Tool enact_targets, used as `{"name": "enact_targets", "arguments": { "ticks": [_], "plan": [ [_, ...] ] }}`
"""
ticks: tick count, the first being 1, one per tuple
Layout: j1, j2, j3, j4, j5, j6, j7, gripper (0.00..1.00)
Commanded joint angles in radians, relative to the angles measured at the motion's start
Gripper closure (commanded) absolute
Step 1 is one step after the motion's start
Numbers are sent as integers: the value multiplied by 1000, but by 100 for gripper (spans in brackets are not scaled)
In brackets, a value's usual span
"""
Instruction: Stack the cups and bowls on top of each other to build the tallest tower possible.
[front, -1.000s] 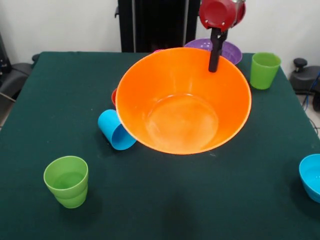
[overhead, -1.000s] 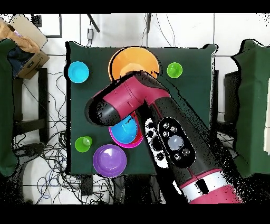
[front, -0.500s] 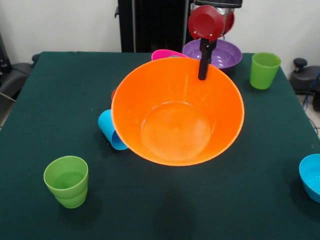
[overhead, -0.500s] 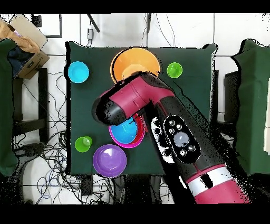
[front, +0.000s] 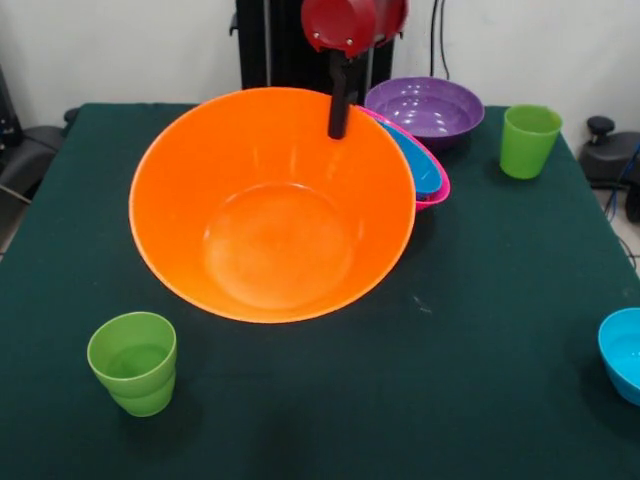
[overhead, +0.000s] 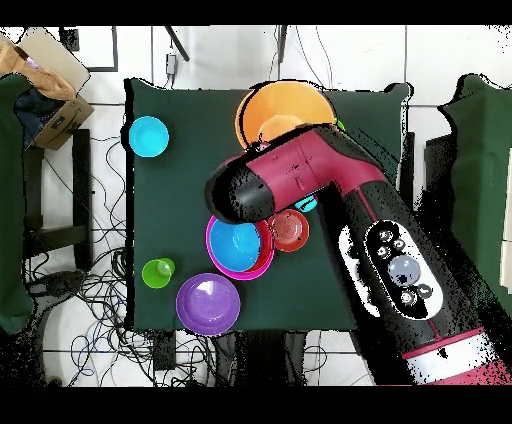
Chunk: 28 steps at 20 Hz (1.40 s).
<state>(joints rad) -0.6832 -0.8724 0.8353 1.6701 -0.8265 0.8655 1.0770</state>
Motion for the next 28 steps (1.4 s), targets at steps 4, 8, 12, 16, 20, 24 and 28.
{"name": "enact_targets", "arguments": {
  "ticks": [4, 8, 12, 16, 20, 24, 28],
  "plan": [
    [136, 45, -18, -156, -58, 323, -360, 100],
    [209, 108, -63, -203, -54, 416, -262, 100],
    [254, 237, -72, -290, 92, 370, -11, 100],
    [331, 331, -105, -393, 132, 352, 96, 100],
    [411, 435, -146, -533, 113, 356, 130, 100],
    [456, 515, -179, -644, 83, 354, 123, 100],
    [492, 563, -202, -747, 78, 391, 104, 100]
  ]
}}
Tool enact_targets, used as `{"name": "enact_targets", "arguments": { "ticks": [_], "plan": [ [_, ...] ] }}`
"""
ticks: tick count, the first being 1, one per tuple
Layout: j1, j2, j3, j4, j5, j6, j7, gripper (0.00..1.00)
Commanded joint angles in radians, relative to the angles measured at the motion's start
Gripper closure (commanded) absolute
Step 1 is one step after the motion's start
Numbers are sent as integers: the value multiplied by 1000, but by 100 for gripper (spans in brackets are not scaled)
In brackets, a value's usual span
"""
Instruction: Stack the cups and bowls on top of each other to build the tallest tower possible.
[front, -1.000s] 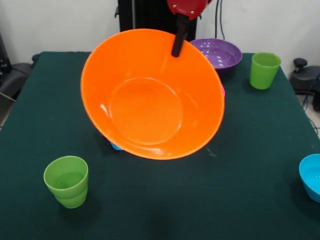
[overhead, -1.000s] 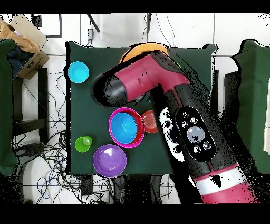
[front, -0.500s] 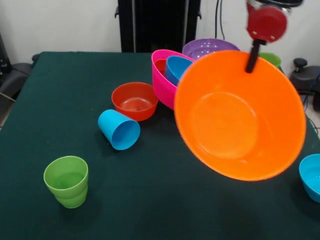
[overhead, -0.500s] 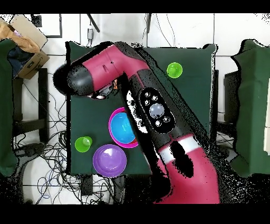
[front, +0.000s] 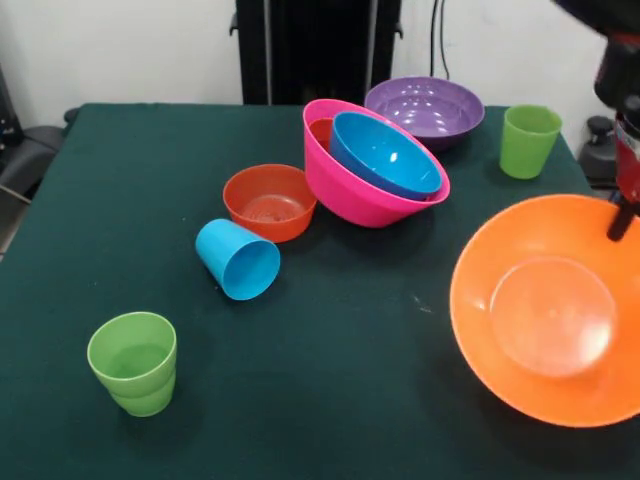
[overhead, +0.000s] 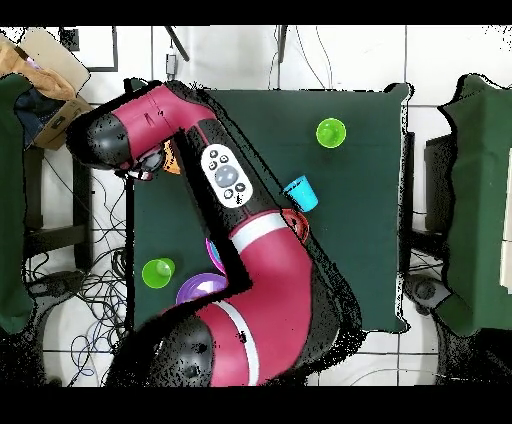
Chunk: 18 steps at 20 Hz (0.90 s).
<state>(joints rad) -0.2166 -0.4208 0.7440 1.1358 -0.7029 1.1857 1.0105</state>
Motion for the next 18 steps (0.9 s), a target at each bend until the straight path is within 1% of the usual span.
{"name": "enact_targets", "arguments": {
  "ticks": [1, 3, 5, 7, 8, 10, 11, 13, 15, 16, 18],
  "plan": [
    [39, 127, -117, -248, -50, 92, 166, 100],
    [57, 137, -131, -280, -55, 112, 159, 100],
    [65, 138, -141, -286, -53, 108, 147, 100],
    [52, 104, -152, -233, -45, 76, 125, 100],
    [29, 67, -153, -169, -29, 37, 116, 100],
    [-27, -18, -142, -17, -6, -78, 82, 100],
    [-55, -56, -136, 58, -5, -142, 68, 100],
    [-102, -111, -131, 185, -25, -262, 51, 100],
    [-130, -143, -133, 272, -61, -368, 53, 100],
    [-143, -154, -132, 303, -74, -404, 50, 100],
    [-166, -170, -127, 347, -85, -445, 29, 100]
  ]
}}
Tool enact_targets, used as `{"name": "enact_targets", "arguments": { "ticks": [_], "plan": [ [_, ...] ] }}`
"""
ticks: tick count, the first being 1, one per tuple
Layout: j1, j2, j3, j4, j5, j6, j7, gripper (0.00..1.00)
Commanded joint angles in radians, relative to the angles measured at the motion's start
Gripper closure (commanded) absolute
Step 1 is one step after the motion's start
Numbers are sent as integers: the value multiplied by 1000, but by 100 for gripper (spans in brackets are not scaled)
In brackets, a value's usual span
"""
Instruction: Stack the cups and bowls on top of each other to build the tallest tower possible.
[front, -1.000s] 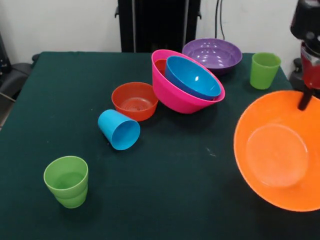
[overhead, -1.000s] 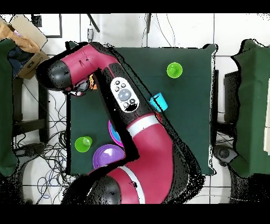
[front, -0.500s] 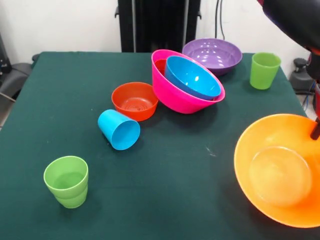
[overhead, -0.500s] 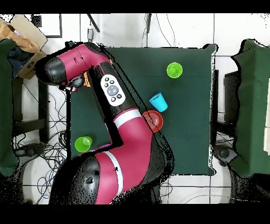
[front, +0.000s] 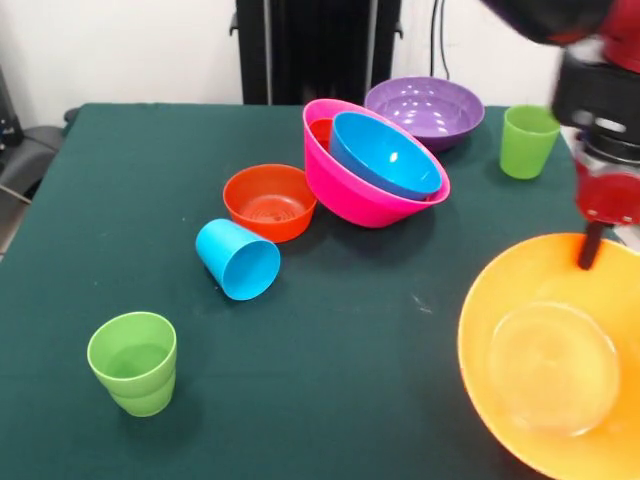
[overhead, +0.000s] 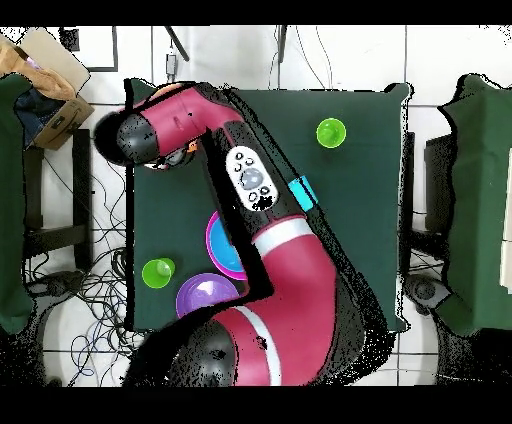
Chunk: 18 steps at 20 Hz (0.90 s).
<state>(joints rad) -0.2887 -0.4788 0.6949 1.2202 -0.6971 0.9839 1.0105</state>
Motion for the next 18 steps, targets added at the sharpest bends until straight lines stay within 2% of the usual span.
{"name": "enact_targets", "arguments": {
  "ticks": [1, 7, 12, 18],
  "plan": [
    [-107, -120, -73, 280, -89, -255, 14, 100],
    [-170, -141, -44, 329, -58, -272, -61, 100],
    [-220, -137, 23, 324, 5, -221, -123, 100],
    [-249, -148, 47, 351, -1, -224, -146, 100]
  ]
}}
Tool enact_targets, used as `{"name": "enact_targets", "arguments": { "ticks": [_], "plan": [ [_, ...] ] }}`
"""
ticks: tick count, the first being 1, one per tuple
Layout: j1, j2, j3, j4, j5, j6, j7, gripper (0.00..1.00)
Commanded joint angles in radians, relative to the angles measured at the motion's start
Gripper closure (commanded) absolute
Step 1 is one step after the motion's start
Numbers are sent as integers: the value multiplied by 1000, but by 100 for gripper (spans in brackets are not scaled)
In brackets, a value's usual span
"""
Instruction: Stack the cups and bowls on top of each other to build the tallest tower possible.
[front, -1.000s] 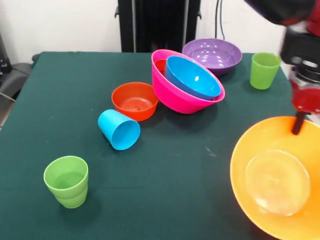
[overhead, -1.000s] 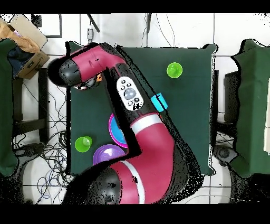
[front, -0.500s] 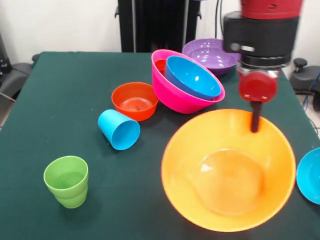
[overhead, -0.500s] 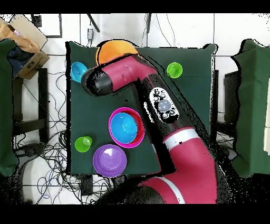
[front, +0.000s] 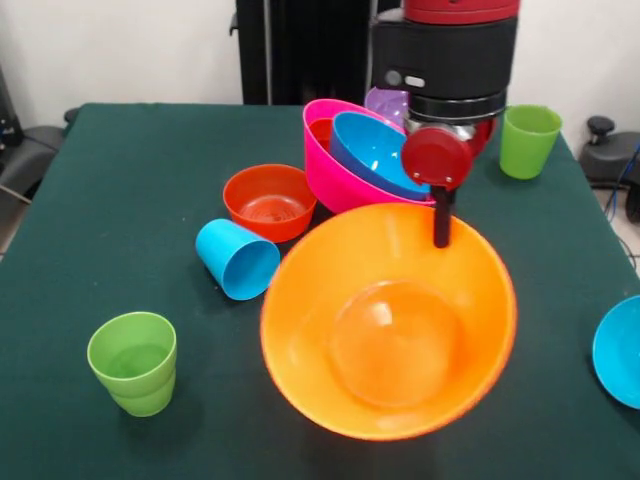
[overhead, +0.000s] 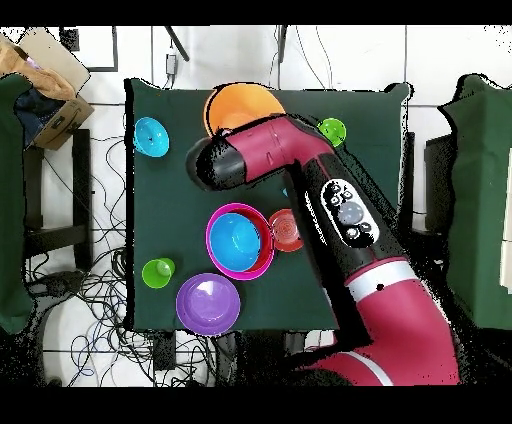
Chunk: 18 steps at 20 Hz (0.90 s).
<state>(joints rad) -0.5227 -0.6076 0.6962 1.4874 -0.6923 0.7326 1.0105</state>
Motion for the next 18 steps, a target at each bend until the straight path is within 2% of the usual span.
{"name": "enact_targets", "arguments": {
  "ticks": [1, 11, 18],
  "plan": [
    [-19, -19, 48, 85, -7, 30, -150, 100],
    [-19, -13, 59, 56, -15, 63, -169, 100],
    [32, -1, 44, -20, -24, 112, -161, 100]
  ]
}}
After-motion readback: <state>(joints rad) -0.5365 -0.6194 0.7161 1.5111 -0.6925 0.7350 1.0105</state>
